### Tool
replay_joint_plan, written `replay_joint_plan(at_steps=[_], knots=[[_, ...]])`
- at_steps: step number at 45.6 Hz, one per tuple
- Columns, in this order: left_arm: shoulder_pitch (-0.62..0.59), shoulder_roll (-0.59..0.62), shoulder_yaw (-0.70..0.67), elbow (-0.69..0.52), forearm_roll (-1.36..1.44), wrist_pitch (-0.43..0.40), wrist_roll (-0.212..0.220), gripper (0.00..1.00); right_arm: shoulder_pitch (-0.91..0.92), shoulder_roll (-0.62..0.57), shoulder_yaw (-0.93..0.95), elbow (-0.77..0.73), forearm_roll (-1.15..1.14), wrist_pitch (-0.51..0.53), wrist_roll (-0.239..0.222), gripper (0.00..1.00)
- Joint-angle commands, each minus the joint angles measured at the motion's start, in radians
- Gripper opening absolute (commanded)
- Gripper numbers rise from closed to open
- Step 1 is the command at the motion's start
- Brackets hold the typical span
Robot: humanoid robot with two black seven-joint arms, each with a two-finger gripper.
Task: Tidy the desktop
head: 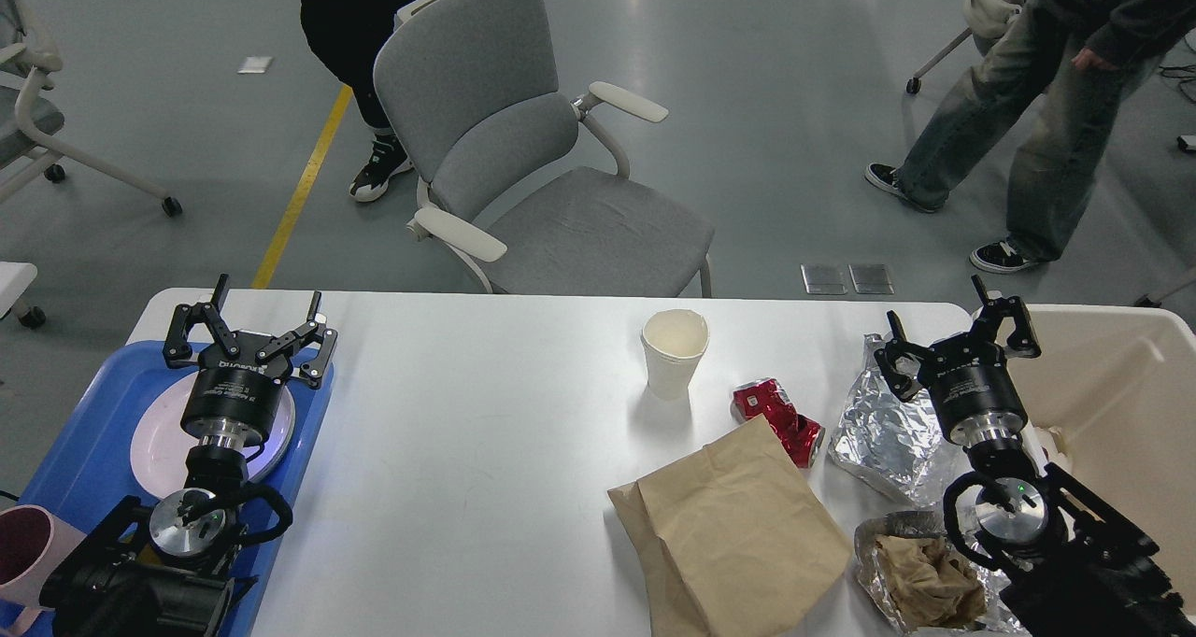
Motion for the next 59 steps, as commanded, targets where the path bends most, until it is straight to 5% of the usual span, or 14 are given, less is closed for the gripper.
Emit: replay_joint_plan(at_steps=[1, 23, 37, 59], knots=[[0.000, 0.000, 0.001, 0.000, 0.000, 0.000, 0.000, 0.96, 0.000, 0.000, 0.000, 0.000, 0.000, 0.000, 0.000, 1.00], [0.001, 0.000, -0.001, 0.000, 0.000, 0.000, 0.000, 0.96, 0.015, -0.012, 0.003, -0.002, -0.002, -0.017, -0.006, 1.00], [0.000, 0.000, 0.001, 0.000, 0.000, 0.000, 0.000, 0.96, 0.011, -0.224, -0.066, -0.005, 0.000, -0.003, -0.024, 1.00], [0.001, 0.000, 0.001, 0.001, 0.000, -0.003, 0.000, 0.96, -0.037, -0.235, -0.219, 0.006, -0.014, 0.060, -0.024, 1.00]])
